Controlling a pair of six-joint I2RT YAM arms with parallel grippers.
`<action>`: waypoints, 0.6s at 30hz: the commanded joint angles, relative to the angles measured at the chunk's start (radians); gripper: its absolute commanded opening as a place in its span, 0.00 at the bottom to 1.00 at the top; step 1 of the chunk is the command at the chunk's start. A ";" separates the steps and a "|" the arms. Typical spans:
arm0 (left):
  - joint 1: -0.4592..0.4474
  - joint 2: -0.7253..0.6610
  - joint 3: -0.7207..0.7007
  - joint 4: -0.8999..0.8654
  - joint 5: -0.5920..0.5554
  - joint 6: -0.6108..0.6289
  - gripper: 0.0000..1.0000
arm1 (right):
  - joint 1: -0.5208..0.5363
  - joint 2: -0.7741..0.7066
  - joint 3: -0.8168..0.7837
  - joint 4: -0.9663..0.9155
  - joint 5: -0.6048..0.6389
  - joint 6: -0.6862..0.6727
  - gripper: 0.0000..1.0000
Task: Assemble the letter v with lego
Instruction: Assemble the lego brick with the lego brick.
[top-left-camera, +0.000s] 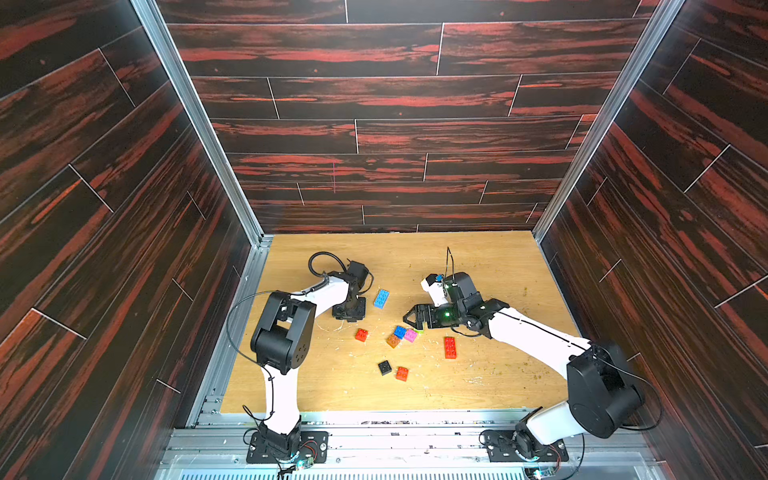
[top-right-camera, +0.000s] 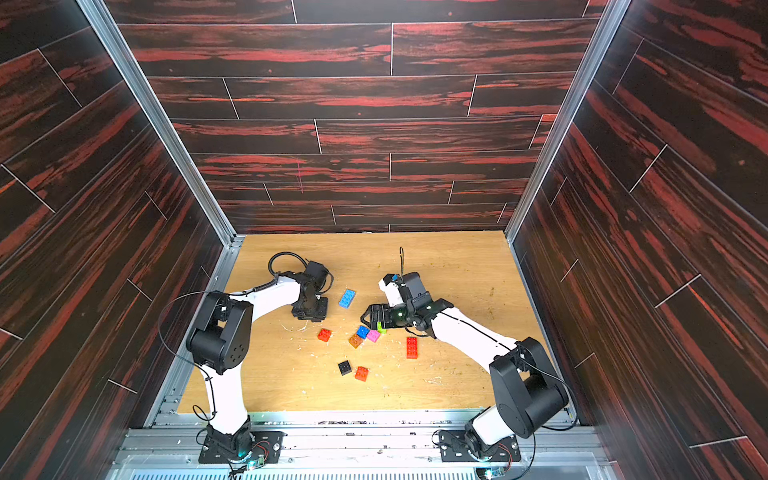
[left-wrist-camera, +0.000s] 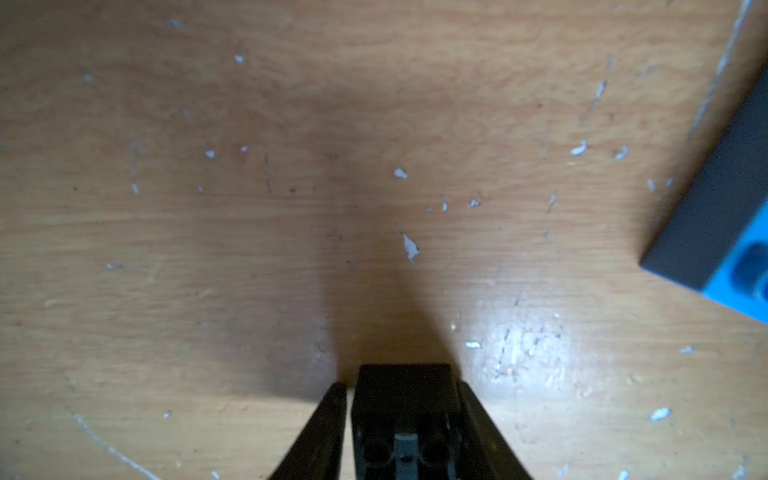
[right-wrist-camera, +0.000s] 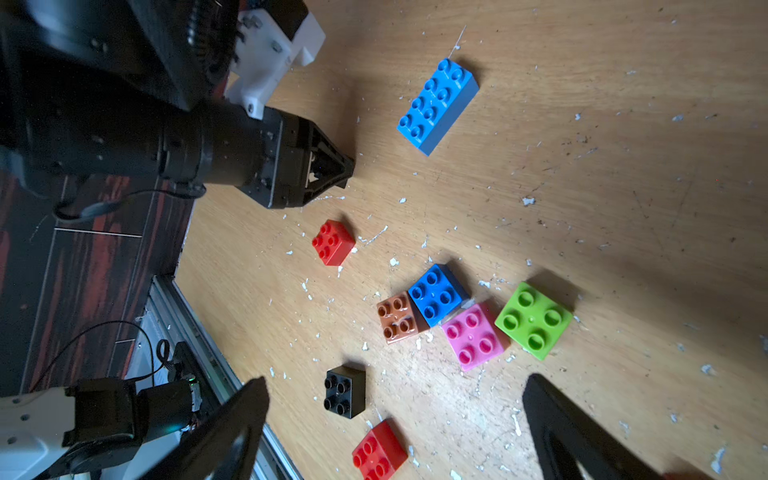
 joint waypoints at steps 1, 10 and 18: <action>0.000 -0.049 -0.108 0.067 -0.026 -0.030 0.44 | 0.009 -0.004 -0.023 0.012 -0.006 0.006 0.98; -0.005 -0.114 -0.286 0.221 -0.057 -0.036 0.44 | 0.024 0.012 -0.027 0.032 -0.006 0.016 0.98; -0.006 -0.115 -0.311 0.239 -0.074 -0.006 0.42 | 0.035 0.017 -0.046 0.051 0.000 0.026 0.98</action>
